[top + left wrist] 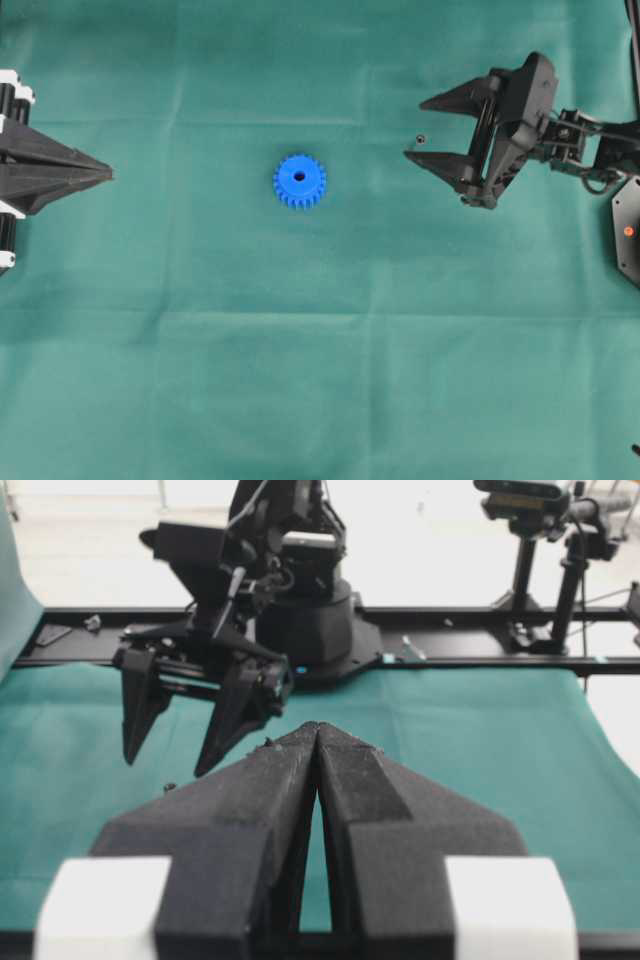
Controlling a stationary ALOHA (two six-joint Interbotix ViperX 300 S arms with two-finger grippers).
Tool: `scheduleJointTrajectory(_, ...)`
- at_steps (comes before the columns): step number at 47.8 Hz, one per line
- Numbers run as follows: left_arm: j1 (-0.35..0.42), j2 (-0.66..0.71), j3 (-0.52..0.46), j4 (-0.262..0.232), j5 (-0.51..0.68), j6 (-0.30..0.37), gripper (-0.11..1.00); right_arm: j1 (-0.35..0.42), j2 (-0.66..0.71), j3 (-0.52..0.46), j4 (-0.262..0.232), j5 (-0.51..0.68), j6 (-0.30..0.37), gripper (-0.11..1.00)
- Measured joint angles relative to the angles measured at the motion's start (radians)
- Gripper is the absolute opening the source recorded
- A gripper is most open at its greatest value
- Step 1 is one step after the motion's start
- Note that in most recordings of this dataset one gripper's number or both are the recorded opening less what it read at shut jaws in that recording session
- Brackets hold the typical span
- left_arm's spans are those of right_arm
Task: Insert the shaft placed at a random location into the center hole of the small gear at another random location.
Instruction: 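Lower the right gripper and close it on the silver shaft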
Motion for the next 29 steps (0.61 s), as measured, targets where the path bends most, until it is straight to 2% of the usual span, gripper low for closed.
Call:
scheduleJointTrajectory(11,0.0,0.0,0.0,0.0,0.009,0.0,0.0,0.0,0.071,-0.002,0.023,-0.032,0.002,0.87)
scheduleJointTrajectory(18,0.0,0.0,0.0,0.0,0.011,0.0,0.0,-0.002,0.072,-0.002,0.026,-0.032,0.0,0.74)
scheduleJointTrajectory(29,0.0,0.0,0.0,-0.002,0.011,0.0,0.0,0.0,0.087,-0.002,0.026,-0.011,0.0,0.15)
